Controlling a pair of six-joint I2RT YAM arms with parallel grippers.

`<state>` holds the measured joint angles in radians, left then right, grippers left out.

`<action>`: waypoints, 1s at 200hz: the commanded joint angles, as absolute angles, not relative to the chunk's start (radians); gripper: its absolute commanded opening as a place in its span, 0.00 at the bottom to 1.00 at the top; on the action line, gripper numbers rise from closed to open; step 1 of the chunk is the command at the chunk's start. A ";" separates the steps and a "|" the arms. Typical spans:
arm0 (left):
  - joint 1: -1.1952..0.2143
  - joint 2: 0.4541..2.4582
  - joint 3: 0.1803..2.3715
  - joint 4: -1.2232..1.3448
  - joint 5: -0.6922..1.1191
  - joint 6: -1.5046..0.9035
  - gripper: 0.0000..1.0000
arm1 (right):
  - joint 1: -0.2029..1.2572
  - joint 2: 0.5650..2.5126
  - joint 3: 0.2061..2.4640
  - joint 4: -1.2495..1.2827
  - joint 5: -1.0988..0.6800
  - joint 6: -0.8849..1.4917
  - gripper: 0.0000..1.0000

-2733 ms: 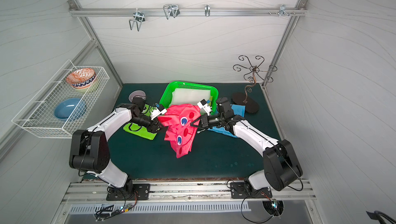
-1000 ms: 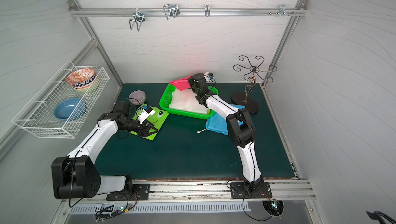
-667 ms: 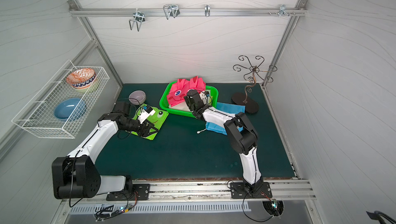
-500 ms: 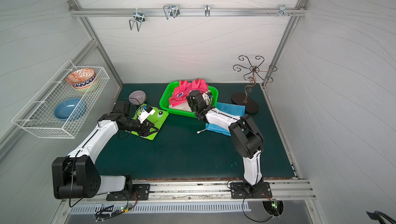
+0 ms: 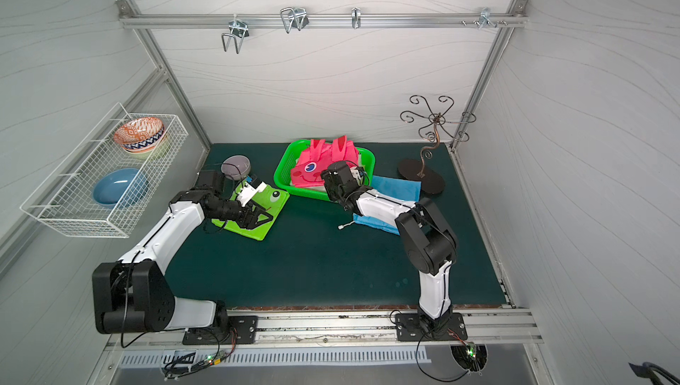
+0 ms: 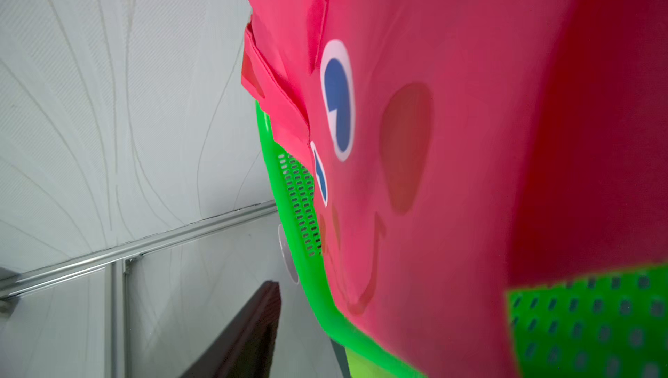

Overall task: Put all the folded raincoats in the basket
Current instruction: Place the raincoat in the basket, then move the raincoat to the center of the board.

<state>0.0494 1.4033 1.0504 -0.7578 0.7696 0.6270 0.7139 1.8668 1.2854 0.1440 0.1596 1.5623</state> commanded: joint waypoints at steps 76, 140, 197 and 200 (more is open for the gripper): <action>-0.127 1.686 1.416 -0.559 0.608 0.448 0.63 | 0.705 1.544 1.149 -0.162 -0.028 1.084 0.73; -0.211 1.803 1.564 -0.670 0.627 0.463 0.62 | 0.520 1.340 1.115 -0.520 -0.073 0.650 0.77; -0.297 1.754 1.478 -0.712 0.636 0.476 0.61 | -0.061 1.254 0.883 -0.520 -0.393 0.631 0.75; -0.297 1.752 1.473 -0.712 0.635 0.474 0.61 | -0.077 1.253 0.867 -0.502 -0.408 0.643 0.75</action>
<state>-0.2764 1.7885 1.4994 -0.6849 0.6178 0.4610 0.0673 1.2720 0.9730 -0.4904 -0.2211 0.6258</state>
